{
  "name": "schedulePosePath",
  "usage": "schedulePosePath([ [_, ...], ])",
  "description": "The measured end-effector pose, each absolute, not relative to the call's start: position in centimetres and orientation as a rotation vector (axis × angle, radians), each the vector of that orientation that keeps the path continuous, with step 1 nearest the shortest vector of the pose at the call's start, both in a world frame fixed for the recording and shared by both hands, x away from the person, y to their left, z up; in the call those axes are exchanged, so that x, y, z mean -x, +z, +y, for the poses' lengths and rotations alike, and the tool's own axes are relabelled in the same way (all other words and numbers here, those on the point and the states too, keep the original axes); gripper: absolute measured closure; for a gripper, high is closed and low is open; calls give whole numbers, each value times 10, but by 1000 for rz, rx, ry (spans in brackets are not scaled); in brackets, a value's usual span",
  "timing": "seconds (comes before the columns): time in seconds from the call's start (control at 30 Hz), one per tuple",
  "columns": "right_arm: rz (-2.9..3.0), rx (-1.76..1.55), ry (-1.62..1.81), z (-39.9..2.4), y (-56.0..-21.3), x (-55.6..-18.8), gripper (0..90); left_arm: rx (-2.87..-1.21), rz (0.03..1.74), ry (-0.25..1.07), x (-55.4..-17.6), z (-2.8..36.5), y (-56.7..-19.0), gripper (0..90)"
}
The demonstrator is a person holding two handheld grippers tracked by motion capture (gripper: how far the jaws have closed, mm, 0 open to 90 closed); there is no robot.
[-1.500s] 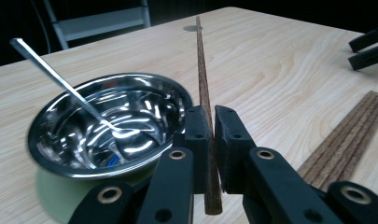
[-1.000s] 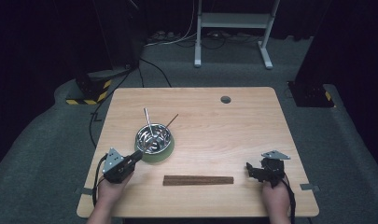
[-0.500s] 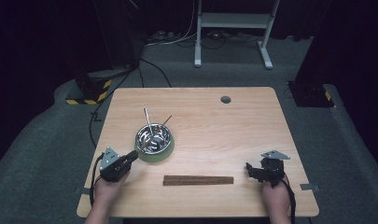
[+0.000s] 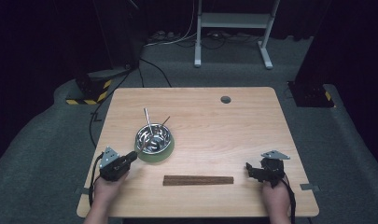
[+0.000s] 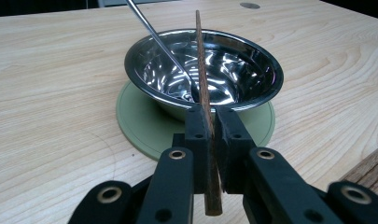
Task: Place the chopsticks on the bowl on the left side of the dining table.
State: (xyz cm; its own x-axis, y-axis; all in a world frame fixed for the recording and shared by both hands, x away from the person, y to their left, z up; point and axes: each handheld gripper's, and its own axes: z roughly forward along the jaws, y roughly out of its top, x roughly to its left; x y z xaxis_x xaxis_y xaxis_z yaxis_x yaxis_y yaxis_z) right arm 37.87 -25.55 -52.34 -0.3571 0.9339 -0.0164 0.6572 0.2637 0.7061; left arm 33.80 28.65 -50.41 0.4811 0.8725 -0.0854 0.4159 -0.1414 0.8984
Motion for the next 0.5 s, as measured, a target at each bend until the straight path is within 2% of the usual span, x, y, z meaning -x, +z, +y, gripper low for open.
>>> schedulePosePath([
  [0.37, 2107, -1439, 857, -255, -523, -379, 133, -1749, 1107, 567, -340, 288, -506, 831],
  [0.5, 2107, -1439, 857, -255, -523, -379, 133, -1749, 1093, 575, -340, 289, -505, 802],
])
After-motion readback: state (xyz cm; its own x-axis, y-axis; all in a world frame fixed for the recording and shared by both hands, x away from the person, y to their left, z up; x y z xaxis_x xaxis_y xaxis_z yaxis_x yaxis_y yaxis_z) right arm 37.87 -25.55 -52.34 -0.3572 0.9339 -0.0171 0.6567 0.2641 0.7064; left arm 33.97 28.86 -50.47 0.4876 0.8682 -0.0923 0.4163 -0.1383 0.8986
